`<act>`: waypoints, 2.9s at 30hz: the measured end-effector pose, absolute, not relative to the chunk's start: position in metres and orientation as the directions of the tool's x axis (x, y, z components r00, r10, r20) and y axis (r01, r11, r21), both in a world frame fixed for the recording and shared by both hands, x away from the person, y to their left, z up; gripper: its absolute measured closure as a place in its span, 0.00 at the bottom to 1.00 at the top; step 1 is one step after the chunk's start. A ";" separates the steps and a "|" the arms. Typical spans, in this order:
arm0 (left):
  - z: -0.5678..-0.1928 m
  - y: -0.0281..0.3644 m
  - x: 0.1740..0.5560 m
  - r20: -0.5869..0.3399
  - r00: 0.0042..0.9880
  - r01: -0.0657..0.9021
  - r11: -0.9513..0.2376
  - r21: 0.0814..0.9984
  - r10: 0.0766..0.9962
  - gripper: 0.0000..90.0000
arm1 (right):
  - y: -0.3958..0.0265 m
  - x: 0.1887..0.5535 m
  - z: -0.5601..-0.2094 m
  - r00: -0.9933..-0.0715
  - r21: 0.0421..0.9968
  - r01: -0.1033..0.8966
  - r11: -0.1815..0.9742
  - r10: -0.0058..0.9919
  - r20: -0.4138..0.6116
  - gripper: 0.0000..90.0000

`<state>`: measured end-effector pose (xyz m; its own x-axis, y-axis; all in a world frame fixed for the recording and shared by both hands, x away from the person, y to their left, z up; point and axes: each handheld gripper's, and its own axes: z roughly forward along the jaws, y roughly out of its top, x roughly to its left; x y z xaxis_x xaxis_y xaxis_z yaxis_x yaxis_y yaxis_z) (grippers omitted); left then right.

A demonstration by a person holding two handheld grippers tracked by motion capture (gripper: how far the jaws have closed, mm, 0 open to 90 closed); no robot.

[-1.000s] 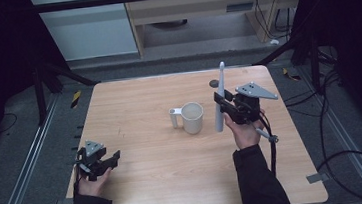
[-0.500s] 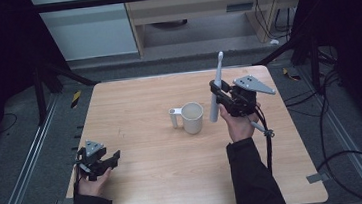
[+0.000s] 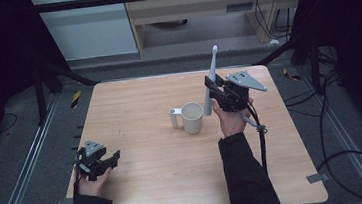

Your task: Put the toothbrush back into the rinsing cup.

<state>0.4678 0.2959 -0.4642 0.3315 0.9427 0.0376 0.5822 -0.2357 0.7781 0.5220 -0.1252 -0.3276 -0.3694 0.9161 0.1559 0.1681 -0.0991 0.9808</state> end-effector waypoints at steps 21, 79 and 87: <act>-0.464 0.296 0.468 0.038 0.334 0.581 -0.238 0.778 0.942 0.47 | -0.105 0.547 -0.344 -0.357 0.983 0.145 -0.114 0.920 0.160 0.75; -0.465 0.296 0.469 0.037 0.333 0.582 -0.236 0.778 0.942 0.47 | -0.085 0.569 -0.410 -0.345 0.961 0.277 -0.018 0.931 0.117 0.75; -0.465 0.296 0.469 0.039 0.334 0.581 -0.238 0.778 0.942 0.47 | -0.083 0.570 -0.415 -0.346 0.947 0.322 0.014 0.933 0.103 0.75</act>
<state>0.4687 0.2957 -0.4646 0.3339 0.9418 0.0387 0.5810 -0.2380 0.7783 0.5697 -0.0826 -0.4153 -0.3456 0.9327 0.1032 0.3215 0.0144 0.9468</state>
